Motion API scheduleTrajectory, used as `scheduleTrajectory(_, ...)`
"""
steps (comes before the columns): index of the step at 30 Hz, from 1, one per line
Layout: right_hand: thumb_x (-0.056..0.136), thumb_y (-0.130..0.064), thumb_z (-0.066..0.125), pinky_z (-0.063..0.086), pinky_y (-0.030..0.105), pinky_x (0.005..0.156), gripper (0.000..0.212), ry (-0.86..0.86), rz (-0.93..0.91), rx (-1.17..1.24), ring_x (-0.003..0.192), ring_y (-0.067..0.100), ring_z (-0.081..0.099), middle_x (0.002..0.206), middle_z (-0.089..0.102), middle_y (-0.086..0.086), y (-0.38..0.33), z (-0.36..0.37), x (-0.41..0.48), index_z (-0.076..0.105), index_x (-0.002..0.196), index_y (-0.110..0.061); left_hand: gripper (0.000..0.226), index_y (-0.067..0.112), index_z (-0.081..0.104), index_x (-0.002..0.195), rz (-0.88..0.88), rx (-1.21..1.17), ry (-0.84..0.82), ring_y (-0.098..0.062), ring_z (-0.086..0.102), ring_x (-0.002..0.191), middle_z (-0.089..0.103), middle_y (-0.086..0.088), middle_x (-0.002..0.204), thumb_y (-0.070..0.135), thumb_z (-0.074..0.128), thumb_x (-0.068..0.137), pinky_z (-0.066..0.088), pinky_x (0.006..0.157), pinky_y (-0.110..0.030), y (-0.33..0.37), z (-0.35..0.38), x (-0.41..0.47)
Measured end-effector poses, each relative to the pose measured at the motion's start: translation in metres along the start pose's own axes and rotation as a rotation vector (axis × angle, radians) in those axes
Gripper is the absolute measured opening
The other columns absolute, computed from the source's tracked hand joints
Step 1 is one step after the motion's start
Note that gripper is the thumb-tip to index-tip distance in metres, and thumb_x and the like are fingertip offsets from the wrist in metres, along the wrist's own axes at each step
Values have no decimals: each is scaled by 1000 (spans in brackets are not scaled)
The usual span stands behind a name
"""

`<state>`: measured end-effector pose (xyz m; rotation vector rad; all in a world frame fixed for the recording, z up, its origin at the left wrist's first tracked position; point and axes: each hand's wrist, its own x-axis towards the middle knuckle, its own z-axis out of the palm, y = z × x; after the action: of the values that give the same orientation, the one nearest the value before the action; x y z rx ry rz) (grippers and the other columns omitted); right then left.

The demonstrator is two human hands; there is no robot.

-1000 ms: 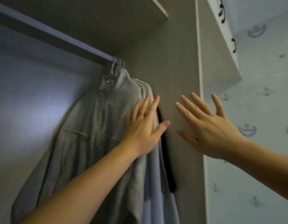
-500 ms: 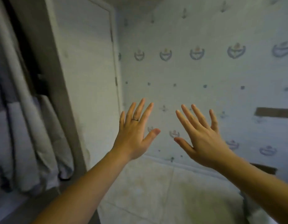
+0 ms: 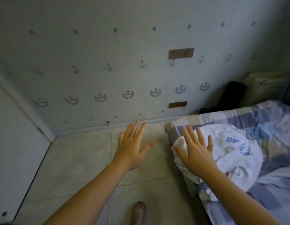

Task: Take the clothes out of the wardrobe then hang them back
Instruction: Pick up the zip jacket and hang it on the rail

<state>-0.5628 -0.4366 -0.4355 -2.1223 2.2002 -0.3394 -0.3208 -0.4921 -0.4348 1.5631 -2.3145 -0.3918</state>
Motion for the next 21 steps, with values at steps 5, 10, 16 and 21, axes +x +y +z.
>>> scheduleTrajectory(5,80,-79,-7,-26,49,111,82,-7,306,11,141,17,-31,156,-28,-13,60,25,52,-20,150,-39,72,39,-4,156,154,1,-198,-15,-14,151,-15,10,164,66,25,96,-3,121,-47,20,54,115)
scheduleTrajectory(10,73,-81,-11,-22,50,113,90,-11,550,22,147,20,-23,158,-24,-10,101,27,89,-19,151,-37,79,40,-4,156,336,-27,-337,-16,-12,152,-12,8,165,77,10,88,3,122,-46,40,91,205)
scheduleTrajectory(16,90,-72,9,-20,50,113,78,-63,858,25,148,20,-21,161,-21,-8,159,22,106,-19,152,-35,87,42,-3,155,474,-84,-493,-16,-9,152,-9,10,165,84,3,78,6,123,-48,90,146,303)
scheduleTrajectory(21,95,-67,18,-10,53,118,74,-40,1024,72,149,18,-18,163,-14,-10,214,21,111,-12,154,-34,72,39,2,156,583,-71,-580,-16,-8,152,-6,9,166,70,22,94,6,123,-47,152,190,360)
